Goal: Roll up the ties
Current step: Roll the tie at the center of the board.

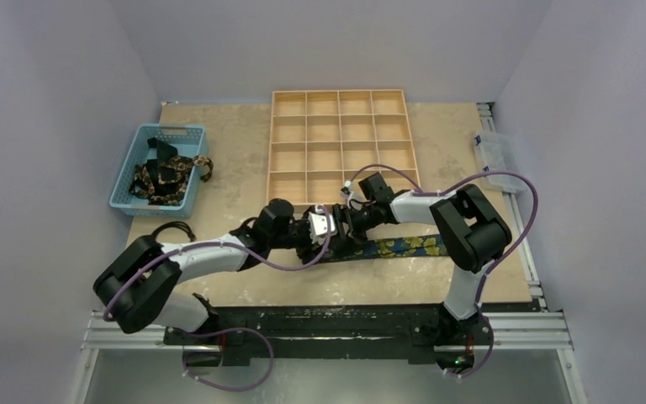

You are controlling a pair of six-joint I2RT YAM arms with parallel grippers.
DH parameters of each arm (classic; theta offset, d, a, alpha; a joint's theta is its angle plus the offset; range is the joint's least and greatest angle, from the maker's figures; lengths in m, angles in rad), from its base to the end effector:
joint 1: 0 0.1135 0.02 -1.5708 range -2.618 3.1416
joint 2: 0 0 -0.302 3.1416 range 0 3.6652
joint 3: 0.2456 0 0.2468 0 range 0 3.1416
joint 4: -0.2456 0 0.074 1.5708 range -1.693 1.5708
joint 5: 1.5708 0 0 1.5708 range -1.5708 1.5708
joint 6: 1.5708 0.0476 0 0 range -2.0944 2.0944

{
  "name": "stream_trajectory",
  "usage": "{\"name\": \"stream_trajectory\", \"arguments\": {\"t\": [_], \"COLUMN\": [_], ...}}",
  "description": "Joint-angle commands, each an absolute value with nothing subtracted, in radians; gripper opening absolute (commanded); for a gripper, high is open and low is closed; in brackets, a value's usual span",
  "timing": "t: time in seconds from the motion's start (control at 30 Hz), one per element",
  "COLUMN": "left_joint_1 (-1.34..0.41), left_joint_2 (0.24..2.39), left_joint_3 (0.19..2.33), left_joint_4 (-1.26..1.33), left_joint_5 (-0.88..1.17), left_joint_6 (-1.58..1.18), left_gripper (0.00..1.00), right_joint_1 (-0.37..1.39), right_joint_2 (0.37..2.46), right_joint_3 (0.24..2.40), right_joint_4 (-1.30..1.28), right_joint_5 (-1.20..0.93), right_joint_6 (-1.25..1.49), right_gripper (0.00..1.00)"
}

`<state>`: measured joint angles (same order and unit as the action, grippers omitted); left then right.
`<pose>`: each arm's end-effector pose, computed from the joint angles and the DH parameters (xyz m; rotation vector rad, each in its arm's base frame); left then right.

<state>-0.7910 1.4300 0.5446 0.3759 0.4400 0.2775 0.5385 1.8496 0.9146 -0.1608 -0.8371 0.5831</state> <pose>0.1809 -0.2118 0.2081 1.3066 1.6672 -0.7672 0.2754 0.2057 0.1527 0.2339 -2.7470 -1.3855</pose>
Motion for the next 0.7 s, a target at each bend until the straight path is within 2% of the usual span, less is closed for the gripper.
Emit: {"name": "stream_trajectory", "arguments": {"t": [0.0,0.1,0.23,0.47,0.67], "left_joint_1": [-0.695,-0.657,-0.656,-0.655,-0.655], "left_joint_2": [1.316,1.258,1.284,1.352,1.278], "left_joint_3": [0.577,0.549,0.613,0.595,0.525], "left_joint_4": [0.125,0.145,0.049,0.088,0.153], "left_joint_5": [0.500,0.532,0.526,0.550,0.549], "left_joint_6": [0.363,0.332,0.319,0.295,0.301], "left_gripper": [0.67,0.68,0.67,0.65,0.66], "right_joint_1": [0.556,0.556,0.556,0.557,0.555], "right_joint_2": [1.927,1.928,1.930,1.934,1.937], "right_joint_3": [0.902,0.902,0.902,0.899,0.879], "right_joint_4": [-0.193,-0.197,-0.204,-0.223,-0.248], "right_joint_5": [-0.660,-0.658,-0.652,-0.648,-0.625], "right_joint_6": [0.522,0.519,0.517,0.502,0.484], "right_gripper": [0.64,0.63,0.62,0.60,0.58]}}
